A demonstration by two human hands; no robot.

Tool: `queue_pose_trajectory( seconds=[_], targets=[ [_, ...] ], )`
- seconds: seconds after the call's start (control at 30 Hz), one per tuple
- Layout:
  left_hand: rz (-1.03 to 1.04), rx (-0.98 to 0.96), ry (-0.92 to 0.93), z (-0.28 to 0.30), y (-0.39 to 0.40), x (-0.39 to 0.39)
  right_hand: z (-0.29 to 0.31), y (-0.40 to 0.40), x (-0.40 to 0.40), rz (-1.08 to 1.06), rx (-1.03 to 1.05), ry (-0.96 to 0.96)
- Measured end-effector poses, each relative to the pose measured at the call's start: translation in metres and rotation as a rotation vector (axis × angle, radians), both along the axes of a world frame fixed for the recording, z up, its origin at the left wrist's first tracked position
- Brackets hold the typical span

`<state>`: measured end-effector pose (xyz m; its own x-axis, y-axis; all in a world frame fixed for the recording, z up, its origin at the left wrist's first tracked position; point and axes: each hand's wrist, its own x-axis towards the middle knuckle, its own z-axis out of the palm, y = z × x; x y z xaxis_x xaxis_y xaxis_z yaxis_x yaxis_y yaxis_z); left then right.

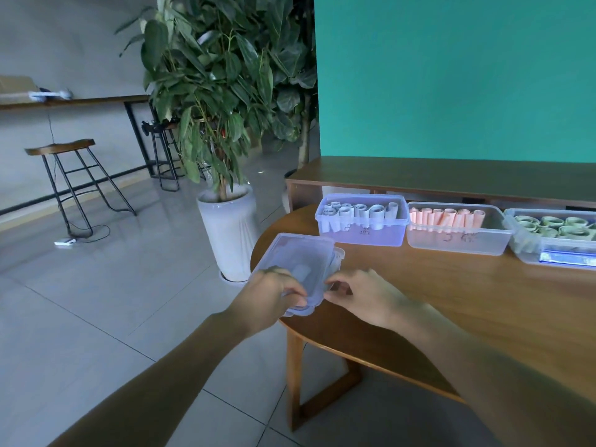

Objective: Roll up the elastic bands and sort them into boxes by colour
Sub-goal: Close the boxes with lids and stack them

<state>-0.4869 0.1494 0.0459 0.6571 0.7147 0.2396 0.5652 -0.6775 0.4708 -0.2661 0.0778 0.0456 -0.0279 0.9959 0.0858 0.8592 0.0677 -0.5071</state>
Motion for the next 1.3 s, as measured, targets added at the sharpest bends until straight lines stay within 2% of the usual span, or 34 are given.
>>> queue_pose_trajectory(
  seconds=[0.17,0.37,0.6,0.67,0.77,0.93,1.1,1.17,1.3],
  targets=[
    [-0.002,0.067,0.021,-0.003,0.001,0.000,0.000,-0.005,0.002,0.013,0.026,0.023],
    [-0.101,0.112,0.064,-0.004,0.007,-0.009,0.002,-0.009,0.007,-0.005,0.013,0.031],
    [-0.204,0.394,0.183,-0.006,0.006,-0.008,0.003,-0.017,0.010,-0.030,0.009,0.041],
    [-0.243,0.527,0.164,-0.007,0.003,-0.009,0.004,-0.020,0.012,-0.040,0.015,0.038],
    [-0.198,0.592,0.057,-0.005,0.002,-0.010,0.005,-0.022,0.016,-0.058,0.040,0.067],
    [-0.135,0.633,-0.057,0.006,-0.004,-0.011,0.013,-0.020,0.006,-0.090,0.101,0.287],
    [-0.152,0.657,-0.064,0.009,-0.007,-0.008,0.020,-0.012,-0.014,-0.139,0.116,0.428],
    [-0.176,0.674,-0.038,0.004,-0.006,-0.006,0.022,-0.010,-0.020,-0.163,0.053,0.541],
    [-0.175,0.561,-0.015,-0.002,-0.004,-0.002,0.013,-0.010,-0.022,-0.219,-0.099,0.764]
  ],
)
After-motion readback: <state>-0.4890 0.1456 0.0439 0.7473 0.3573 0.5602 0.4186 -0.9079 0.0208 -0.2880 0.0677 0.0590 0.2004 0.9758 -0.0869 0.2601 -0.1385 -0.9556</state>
